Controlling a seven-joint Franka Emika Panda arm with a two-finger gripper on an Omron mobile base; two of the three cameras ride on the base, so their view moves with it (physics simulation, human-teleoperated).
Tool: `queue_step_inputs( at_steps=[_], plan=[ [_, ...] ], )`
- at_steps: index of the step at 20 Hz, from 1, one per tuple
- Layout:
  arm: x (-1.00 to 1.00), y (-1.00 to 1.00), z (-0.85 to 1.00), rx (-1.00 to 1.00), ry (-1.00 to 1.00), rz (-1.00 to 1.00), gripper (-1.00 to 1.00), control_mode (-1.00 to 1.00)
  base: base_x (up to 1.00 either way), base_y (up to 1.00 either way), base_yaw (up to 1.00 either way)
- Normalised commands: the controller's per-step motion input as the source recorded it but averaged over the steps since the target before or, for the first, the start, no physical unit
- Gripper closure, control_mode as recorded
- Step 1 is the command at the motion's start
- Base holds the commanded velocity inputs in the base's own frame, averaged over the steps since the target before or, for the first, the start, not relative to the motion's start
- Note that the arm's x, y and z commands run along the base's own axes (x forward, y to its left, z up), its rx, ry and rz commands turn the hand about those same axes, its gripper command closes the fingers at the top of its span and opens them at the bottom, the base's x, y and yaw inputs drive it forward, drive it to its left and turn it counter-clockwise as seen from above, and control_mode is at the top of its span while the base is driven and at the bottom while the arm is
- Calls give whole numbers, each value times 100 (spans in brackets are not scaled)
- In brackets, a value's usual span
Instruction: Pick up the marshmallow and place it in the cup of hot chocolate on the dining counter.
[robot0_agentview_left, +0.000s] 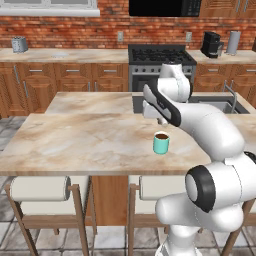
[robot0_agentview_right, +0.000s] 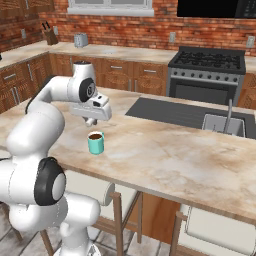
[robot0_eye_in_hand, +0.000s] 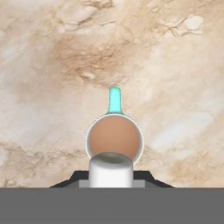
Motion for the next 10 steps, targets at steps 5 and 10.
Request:
queue_step_inputs(
  at_steps=[5,10],
  plan=[
    [-4,0,-2,0,0,0,100,-100,0,0,0],
    [0,0,-7,0,0,0,100,-100,0,0,0]
  ],
)
